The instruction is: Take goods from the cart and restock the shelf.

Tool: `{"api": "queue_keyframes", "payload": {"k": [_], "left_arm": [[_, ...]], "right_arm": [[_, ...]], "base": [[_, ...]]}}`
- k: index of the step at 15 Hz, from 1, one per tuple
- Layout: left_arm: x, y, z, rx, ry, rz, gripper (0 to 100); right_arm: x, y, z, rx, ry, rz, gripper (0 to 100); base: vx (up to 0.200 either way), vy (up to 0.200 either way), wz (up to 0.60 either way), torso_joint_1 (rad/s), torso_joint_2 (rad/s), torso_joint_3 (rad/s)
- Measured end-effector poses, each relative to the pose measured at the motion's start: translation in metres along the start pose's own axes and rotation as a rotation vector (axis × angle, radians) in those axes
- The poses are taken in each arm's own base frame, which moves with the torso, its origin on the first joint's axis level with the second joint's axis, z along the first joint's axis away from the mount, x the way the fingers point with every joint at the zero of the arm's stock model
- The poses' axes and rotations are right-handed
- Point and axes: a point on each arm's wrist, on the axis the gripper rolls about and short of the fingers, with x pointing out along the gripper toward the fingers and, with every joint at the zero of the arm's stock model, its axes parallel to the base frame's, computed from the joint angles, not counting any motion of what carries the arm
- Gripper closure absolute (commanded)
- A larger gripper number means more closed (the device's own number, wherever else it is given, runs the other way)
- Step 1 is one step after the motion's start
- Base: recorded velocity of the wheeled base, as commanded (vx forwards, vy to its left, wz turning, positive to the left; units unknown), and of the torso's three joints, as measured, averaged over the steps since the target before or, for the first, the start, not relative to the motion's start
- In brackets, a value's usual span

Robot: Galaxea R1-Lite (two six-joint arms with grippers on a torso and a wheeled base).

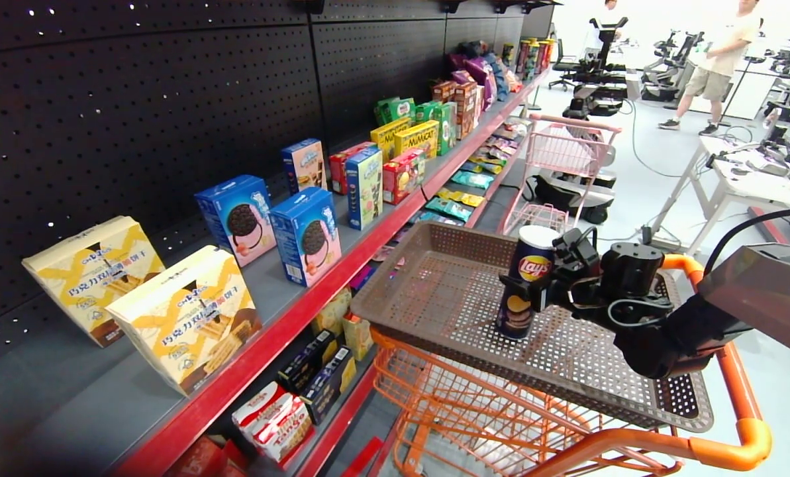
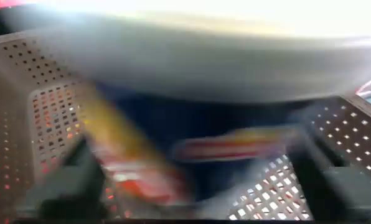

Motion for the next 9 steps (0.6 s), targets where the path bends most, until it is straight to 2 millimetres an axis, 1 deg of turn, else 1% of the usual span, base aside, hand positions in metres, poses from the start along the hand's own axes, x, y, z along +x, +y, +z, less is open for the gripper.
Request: {"api": "queue_keyframes", "payload": {"k": [5, 7, 9], "left_arm": [[0.0, 0.0, 0.0, 0.0, 0.0, 0.0, 0], [0.0, 0.0, 0.0, 0.0, 0.0, 0.001, 0], [0.0, 0.0, 0.0, 0.0, 0.0, 0.0, 0]], "right_arm": [[-0.001, 0.002, 0.002, 0.001, -0.002, 0.004, 100], [-0.004, 0.003, 0.011, 0.02, -0.012, -0.006, 100], [-0.011, 0.004, 0.027, 0.041, -0.009, -0.046, 100]], "base": [[0.0, 0.0, 0.0, 0.0, 0.0, 0.0], [0.0, 0.0, 0.0, 0.0, 0.0, 0.0], [0.0, 0.0, 0.0, 0.0, 0.0, 0.0]]}}
